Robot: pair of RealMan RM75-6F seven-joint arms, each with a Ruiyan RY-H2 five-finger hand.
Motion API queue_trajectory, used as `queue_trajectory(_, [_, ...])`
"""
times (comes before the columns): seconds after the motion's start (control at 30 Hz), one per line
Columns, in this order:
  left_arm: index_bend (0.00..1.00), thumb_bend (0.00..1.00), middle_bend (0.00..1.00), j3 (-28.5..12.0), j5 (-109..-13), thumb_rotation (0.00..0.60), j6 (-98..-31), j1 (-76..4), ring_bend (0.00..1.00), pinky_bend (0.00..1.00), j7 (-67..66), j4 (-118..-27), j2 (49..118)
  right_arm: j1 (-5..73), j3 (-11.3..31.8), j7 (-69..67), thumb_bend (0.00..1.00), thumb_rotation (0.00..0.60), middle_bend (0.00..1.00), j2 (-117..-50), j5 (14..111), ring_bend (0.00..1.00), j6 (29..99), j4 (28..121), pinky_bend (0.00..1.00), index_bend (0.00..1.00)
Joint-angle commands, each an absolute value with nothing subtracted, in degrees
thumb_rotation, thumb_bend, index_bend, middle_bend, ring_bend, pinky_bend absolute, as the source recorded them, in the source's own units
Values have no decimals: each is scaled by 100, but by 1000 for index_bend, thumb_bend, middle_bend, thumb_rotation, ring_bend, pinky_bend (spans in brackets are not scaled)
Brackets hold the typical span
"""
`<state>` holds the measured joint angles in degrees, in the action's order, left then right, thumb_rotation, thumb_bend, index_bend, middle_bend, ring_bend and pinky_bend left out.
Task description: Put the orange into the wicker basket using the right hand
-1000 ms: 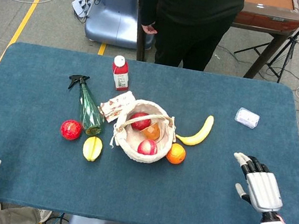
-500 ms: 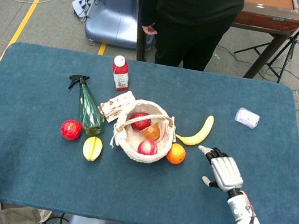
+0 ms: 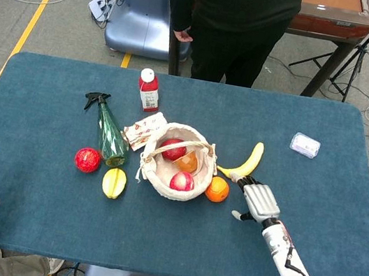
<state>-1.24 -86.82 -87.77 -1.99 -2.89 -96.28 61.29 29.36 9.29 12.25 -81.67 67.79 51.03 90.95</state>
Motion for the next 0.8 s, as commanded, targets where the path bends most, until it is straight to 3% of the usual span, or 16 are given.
queue_trajectory(0.03, [190, 246, 0, -123, -8681, 600, -8770, -201, 0, 40, -293, -9634, 6126, 3028, 956, 1163, 147, 600, 229, -8292, 6684, 141, 5030, 9011, 333, 143])
queue_trajectory(0.3, [190, 246, 0, -122, -8667, 600, -8749, -202, 0, 40, -271, -9623, 6113, 3245, 1027, 1087, 146, 600, 238, -8654, 6386, 141, 4943, 8727, 333, 183])
queue_trajectory(0.67, [208, 246, 0, -124, -8623, 600, -8748, -178, 0, 40, -186, -9566, 6094, 3368, 996, 1080, 207, 600, 348, -9035, 6319, 212, 5098, 8349, 337, 365])
queue_trajectory(0.8, [211, 246, 0, -129, -8640, 600, -8781, -166, 0, 40, -139, -9554, 6083, 3293, 894, 948, 228, 600, 363, -8914, 6549, 222, 5227, 8463, 343, 385])
